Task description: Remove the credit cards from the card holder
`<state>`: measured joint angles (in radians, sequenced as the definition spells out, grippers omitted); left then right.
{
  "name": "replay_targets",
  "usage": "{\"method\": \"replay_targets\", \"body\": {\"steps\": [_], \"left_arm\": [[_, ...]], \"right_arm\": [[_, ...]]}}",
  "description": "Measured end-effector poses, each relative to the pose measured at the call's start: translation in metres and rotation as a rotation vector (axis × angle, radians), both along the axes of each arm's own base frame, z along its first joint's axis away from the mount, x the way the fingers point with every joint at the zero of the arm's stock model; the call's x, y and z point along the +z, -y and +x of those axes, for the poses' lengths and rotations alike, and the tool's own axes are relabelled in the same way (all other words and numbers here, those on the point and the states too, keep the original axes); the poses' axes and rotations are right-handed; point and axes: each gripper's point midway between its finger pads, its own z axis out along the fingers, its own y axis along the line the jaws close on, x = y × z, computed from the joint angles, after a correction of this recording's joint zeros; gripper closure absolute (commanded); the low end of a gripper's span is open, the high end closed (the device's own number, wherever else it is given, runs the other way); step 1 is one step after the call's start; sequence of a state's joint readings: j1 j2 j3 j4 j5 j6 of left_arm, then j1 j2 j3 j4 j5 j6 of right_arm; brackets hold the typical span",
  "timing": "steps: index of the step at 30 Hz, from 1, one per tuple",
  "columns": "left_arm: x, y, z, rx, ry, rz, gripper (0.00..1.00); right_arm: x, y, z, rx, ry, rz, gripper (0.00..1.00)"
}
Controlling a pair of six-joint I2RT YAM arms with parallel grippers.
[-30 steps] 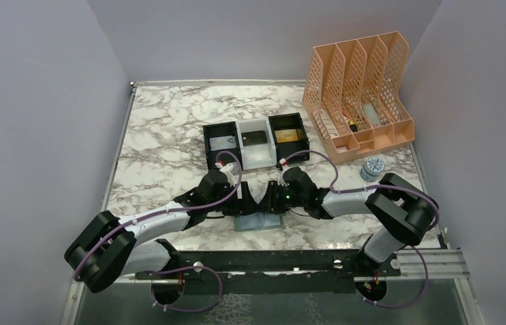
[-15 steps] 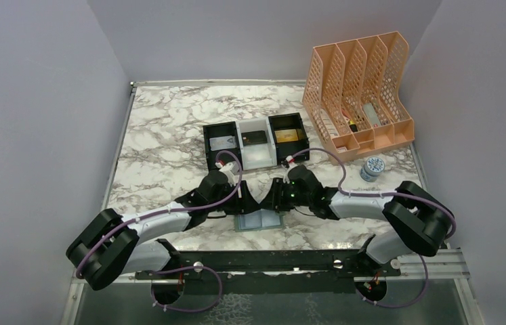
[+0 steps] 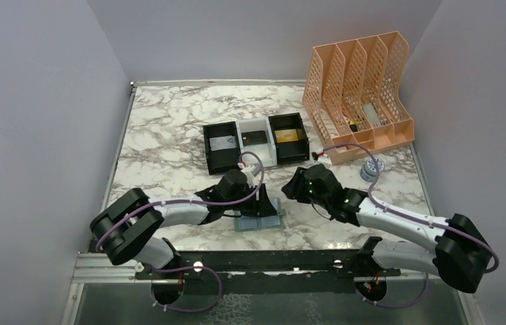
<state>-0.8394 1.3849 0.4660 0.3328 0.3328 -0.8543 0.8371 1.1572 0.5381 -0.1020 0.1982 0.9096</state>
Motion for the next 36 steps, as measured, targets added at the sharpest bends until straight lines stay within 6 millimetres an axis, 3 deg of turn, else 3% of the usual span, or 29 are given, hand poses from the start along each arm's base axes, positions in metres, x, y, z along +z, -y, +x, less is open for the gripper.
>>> {"method": "replay_targets", "body": {"steps": [7,10,14,17,22,26,29,32,36], "left_arm": [[-0.013,0.02,-0.007,-0.039,-0.034,0.016,0.34],[-0.004,0.021,-0.004,-0.03,-0.013,-0.001,0.32],[0.022,0.018,0.007,0.026,0.061,-0.033,0.27],[0.04,-0.003,0.016,0.109,0.138,0.013,0.2],[0.059,-0.054,0.036,0.319,0.234,0.148,0.09],[0.058,-0.103,0.046,0.486,0.245,0.247,0.06],[0.046,-0.134,0.048,0.593,0.21,0.324,0.04],[0.035,-0.154,0.042,0.664,0.175,0.373,0.02],[0.036,-0.171,0.036,0.745,0.168,0.352,0.01]], "right_arm": [[0.028,0.02,0.006,-0.072,0.09,0.0,0.54],[0.029,0.021,0.006,-0.064,0.1,-0.007,0.54],[0.026,0.017,0.003,-0.025,0.093,-0.017,0.53],[0.019,0.012,-0.002,0.021,0.067,-0.023,0.53],[0.011,-0.007,-0.009,0.128,0.043,-0.006,0.53],[0.003,-0.031,-0.011,0.234,0.005,-0.021,0.52],[-0.001,-0.057,-0.013,0.307,0.0,-0.064,0.51],[-0.001,-0.083,-0.019,0.366,0.019,-0.118,0.5],[-0.003,-0.106,-0.027,0.408,0.041,-0.191,0.48]]}}
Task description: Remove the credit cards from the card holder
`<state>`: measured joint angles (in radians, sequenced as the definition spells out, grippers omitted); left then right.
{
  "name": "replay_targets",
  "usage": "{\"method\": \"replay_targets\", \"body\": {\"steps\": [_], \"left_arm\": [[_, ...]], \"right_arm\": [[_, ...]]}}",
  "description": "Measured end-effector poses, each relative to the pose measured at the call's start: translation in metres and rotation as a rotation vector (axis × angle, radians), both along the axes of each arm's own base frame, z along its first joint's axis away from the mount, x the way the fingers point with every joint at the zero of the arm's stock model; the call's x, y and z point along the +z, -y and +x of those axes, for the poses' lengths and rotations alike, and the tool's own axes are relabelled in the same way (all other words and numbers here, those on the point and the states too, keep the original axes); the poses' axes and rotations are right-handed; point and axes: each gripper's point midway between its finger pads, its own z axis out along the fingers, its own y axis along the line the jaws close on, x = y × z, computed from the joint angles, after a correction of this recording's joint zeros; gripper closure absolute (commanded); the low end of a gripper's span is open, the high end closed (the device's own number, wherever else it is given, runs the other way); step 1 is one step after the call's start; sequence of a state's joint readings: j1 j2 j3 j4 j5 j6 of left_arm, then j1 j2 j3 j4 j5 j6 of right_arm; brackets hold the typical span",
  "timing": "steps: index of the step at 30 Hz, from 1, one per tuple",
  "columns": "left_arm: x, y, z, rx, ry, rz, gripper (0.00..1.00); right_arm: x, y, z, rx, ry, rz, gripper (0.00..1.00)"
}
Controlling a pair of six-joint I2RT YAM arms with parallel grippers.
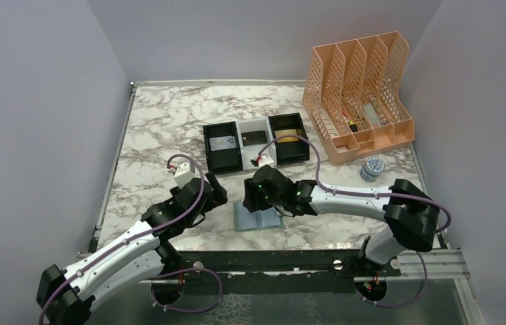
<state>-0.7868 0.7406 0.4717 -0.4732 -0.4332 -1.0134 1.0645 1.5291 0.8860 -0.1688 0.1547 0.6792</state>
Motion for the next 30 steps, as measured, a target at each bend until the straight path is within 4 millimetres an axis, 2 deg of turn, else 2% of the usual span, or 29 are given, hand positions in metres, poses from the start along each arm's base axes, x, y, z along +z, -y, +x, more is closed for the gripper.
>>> {"method": "replay_targets", "body": {"steps": [4,14,17,24,30], "left_arm": [[0.007,-0.01,-0.002,0.053,0.029,-0.029,0.01],[0.007,-0.021,-0.003,0.087,0.037,-0.008,0.01],[0.007,-0.021,-0.003,0.086,0.037,-0.006,0.01],[0.006,-0.021,-0.004,0.075,0.037,0.006,0.01],[-0.001,-0.013,-0.003,0.024,0.011,0.031,0.01]], "right_arm": [[-0.011,-0.011,-0.005,0.012,0.011,-0.068,0.45],[-0.044,-0.01,-0.01,0.016,-0.018,-0.201,0.43],[-0.054,-0.01,-0.009,0.013,-0.029,-0.231,0.49],[-0.054,-0.014,0.0,-0.032,-0.01,-0.245,0.71],[-0.054,-0.012,0.001,-0.046,-0.003,-0.242,0.74]]}}
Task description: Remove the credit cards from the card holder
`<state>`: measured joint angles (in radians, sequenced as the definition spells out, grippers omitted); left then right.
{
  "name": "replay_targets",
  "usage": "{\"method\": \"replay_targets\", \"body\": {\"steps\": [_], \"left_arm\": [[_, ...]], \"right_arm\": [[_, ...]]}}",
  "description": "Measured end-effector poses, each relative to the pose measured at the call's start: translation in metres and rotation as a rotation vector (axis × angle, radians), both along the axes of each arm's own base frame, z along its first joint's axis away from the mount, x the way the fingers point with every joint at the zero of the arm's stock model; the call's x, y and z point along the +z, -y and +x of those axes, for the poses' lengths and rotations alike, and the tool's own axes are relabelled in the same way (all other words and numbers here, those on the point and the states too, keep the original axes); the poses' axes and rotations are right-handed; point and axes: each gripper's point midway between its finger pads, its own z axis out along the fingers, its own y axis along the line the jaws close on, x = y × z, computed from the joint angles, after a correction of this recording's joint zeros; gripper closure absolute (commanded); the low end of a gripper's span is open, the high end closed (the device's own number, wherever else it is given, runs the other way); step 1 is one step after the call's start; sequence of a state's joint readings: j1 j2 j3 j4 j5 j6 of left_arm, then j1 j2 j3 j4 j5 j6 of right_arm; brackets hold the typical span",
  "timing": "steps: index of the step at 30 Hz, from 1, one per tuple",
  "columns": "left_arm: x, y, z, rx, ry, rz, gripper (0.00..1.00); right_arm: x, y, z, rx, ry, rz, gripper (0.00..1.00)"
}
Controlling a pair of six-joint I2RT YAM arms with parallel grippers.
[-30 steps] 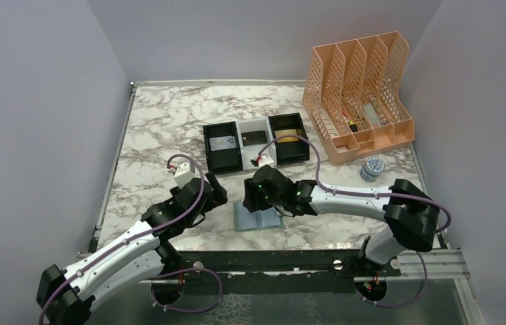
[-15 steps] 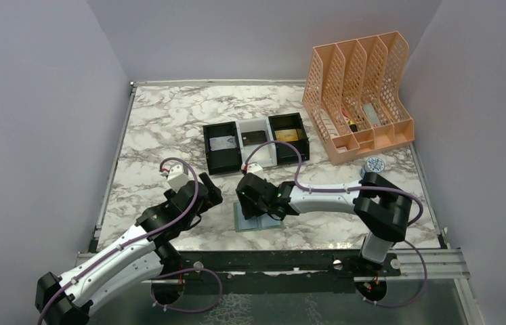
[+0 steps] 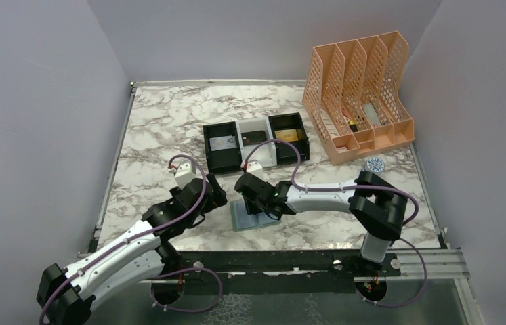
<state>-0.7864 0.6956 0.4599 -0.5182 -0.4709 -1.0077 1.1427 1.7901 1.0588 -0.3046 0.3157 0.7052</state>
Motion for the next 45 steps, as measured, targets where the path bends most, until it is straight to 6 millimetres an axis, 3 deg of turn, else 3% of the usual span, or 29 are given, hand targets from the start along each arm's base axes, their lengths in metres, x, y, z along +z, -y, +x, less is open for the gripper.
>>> {"method": "replay_targets", "body": {"steps": [7,10,16,21,26,34,45], "left_arm": [[-0.008,0.034,0.0,-0.152,-0.031,-0.047,0.03],[-0.016,0.054,-0.005,-0.232,-0.05,-0.108,0.09],[-0.033,0.073,-0.017,-0.323,-0.107,-0.172,0.18],[-0.029,0.092,-0.019,-0.391,-0.115,-0.234,0.27],[-0.022,0.109,-0.02,-0.447,-0.105,-0.302,0.29],[-0.043,0.118,-0.027,-0.467,-0.175,-0.333,0.3],[-0.044,0.123,-0.024,-0.462,-0.173,-0.351,0.32]], "right_arm": [[-0.002,0.008,-0.001,0.013,-0.064,0.133,0.81],[-0.003,0.012,-0.001,0.016,-0.116,0.218,0.83],[-0.005,0.014,-0.001,0.014,-0.199,0.345,0.84],[-0.005,0.017,0.0,-0.001,-0.249,0.441,0.84],[-0.005,0.018,-0.001,-0.011,-0.273,0.479,0.84],[-0.005,0.018,-0.001,-0.023,-0.282,0.489,0.84],[-0.005,0.018,-0.002,-0.026,-0.285,0.492,0.83]]}}
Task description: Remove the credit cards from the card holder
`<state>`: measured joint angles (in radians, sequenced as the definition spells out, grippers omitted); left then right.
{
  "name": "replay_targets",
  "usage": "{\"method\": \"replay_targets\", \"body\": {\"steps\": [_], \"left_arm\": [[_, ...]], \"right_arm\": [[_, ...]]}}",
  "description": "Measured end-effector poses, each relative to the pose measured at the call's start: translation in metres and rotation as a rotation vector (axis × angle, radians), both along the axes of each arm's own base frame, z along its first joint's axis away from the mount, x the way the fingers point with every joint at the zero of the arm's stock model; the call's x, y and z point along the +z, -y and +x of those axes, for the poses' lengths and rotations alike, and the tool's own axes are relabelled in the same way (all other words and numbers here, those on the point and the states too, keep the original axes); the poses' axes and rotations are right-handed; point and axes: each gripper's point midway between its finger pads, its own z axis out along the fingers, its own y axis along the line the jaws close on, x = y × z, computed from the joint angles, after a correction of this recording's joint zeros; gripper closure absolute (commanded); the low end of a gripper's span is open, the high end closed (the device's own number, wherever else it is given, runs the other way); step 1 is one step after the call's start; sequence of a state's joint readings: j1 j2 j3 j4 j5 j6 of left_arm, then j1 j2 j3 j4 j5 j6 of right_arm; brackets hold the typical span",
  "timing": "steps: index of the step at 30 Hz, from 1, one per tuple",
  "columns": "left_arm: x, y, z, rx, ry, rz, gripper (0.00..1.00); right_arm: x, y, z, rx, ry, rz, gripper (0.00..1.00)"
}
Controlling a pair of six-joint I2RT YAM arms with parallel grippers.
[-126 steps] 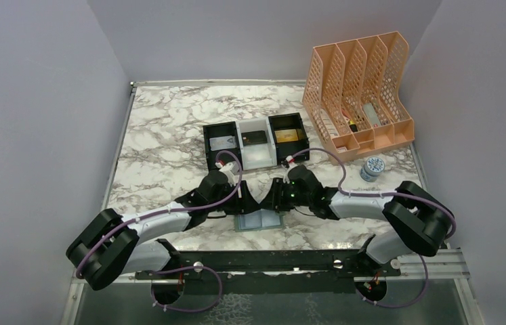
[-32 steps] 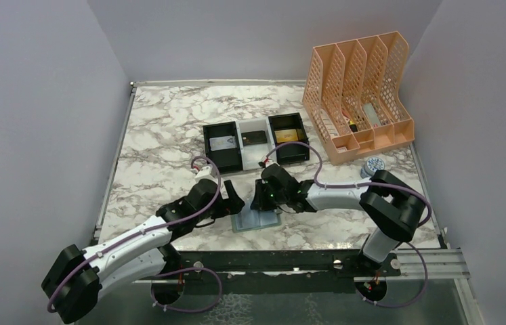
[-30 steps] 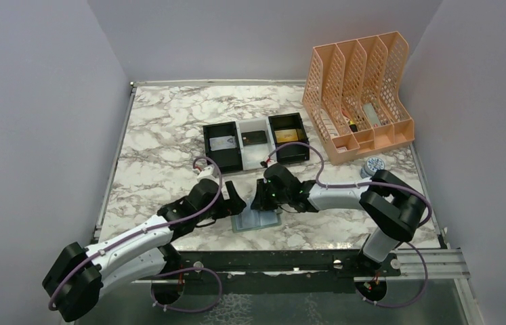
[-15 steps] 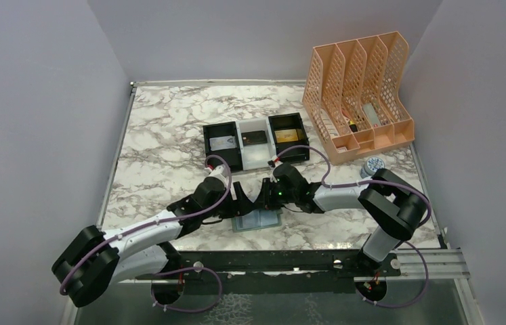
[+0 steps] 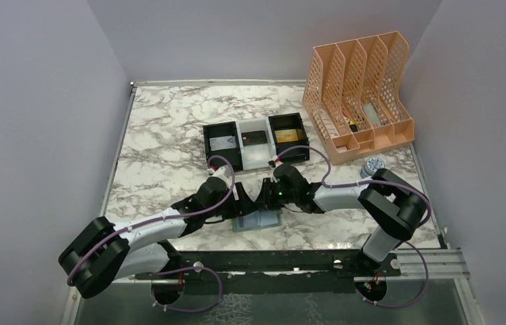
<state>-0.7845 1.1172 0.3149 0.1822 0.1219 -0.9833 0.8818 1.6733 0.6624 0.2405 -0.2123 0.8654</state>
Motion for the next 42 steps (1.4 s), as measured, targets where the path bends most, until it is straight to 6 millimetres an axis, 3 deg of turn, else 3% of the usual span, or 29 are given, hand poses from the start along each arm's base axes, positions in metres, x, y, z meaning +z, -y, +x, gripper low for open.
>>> {"method": "replay_targets", "body": {"steps": [18,33,42], "left_arm": [[0.006,0.005,0.004,0.015,0.002,-0.055,0.35],[0.009,0.008,-0.002,0.012,-0.019,-0.102,0.42],[0.009,0.01,-0.005,-0.013,-0.019,-0.105,0.48]], "right_arm": [[0.008,-0.001,-0.002,0.028,0.0,0.031,0.52],[0.019,0.014,-0.01,0.001,-0.004,0.045,0.5],[0.035,0.03,0.0,-0.082,0.038,0.029,0.5]]}}
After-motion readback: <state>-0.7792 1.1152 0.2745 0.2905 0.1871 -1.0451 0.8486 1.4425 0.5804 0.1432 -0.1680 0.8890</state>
